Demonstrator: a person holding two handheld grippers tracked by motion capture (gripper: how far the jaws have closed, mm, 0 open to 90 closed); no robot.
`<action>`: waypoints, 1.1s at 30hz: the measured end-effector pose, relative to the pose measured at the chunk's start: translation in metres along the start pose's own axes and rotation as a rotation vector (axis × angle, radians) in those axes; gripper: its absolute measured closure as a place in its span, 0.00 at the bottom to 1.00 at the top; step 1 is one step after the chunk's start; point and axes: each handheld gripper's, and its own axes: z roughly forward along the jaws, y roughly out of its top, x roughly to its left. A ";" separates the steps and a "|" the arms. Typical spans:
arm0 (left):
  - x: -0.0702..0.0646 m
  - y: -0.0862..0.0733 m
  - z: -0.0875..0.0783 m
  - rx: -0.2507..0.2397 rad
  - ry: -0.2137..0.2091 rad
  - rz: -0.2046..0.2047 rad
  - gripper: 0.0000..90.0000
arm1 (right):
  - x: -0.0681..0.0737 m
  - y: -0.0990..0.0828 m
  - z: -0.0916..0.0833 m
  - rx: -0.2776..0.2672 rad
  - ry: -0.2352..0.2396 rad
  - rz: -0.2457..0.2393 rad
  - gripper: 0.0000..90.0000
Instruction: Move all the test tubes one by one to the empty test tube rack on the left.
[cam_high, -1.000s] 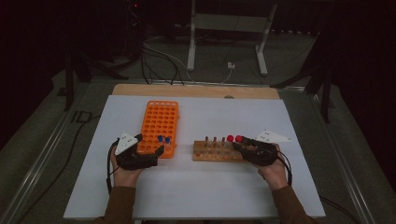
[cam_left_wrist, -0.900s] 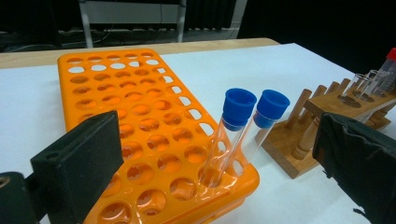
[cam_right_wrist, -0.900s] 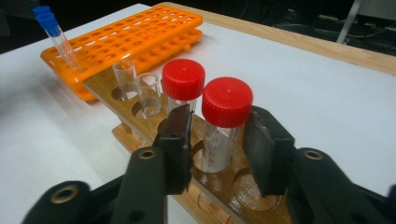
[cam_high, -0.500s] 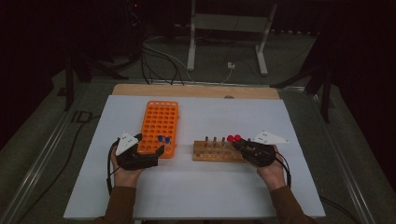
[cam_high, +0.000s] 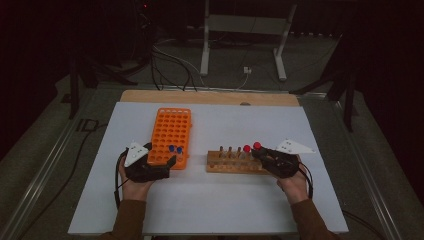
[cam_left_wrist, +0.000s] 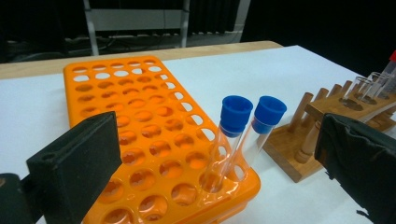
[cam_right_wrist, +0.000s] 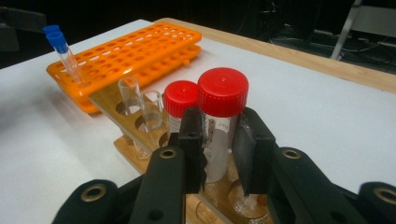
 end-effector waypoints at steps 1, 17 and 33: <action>0.000 0.000 0.000 -0.001 0.000 0.002 0.01 | 0.000 0.001 -0.001 -0.004 0.003 0.002 0.82; -0.008 0.006 -0.001 -0.011 -0.022 0.023 0.01 | 0.002 0.022 -0.026 -0.110 0.007 0.006 0.82; -0.024 0.019 -0.011 -0.081 -0.034 0.046 0.03 | 0.021 0.041 -0.041 -0.134 0.079 -0.043 0.82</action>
